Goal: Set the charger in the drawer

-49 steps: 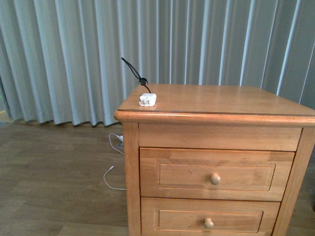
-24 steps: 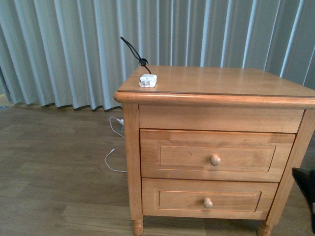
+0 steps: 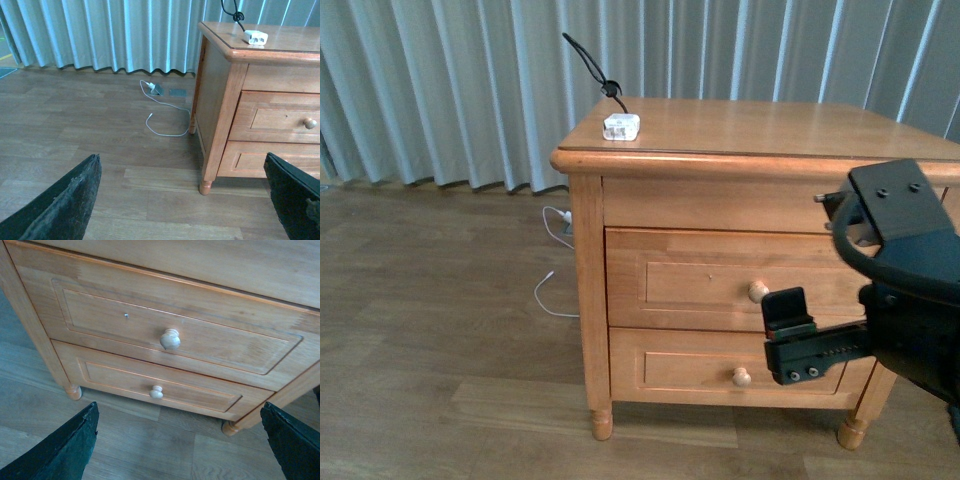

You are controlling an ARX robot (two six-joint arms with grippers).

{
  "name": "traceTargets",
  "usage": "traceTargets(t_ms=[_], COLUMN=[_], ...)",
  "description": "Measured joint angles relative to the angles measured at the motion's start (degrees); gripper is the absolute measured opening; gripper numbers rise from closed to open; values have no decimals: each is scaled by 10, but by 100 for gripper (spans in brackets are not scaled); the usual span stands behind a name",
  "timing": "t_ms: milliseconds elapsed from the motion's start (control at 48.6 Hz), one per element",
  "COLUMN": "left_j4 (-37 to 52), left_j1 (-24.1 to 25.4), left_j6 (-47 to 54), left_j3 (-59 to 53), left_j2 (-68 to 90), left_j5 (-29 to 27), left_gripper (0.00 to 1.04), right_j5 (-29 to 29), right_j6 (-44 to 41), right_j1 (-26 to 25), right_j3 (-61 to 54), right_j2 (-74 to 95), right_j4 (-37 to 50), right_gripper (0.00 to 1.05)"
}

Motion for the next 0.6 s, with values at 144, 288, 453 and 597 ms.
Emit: traceTargets(t_ms=[144,288,453,597], left_j4=[0,0,0,0], left_j1=[0,0,0,0], left_j6=[0,0,0,0], left_j3=[0,0,0,0], left_j2=[0,0,0,0], left_j5=[0,0,0,0], left_gripper=[99,99,99,99], right_j5=[11,21,37,43], right_j6=[-11,-14,-12,-5], right_j1=[9,14,12,9], right_j3=[57,114,184,223], right_j2=[72,138,209,243], right_j4=[8,22,34,30], right_gripper=[97,97,97,97])
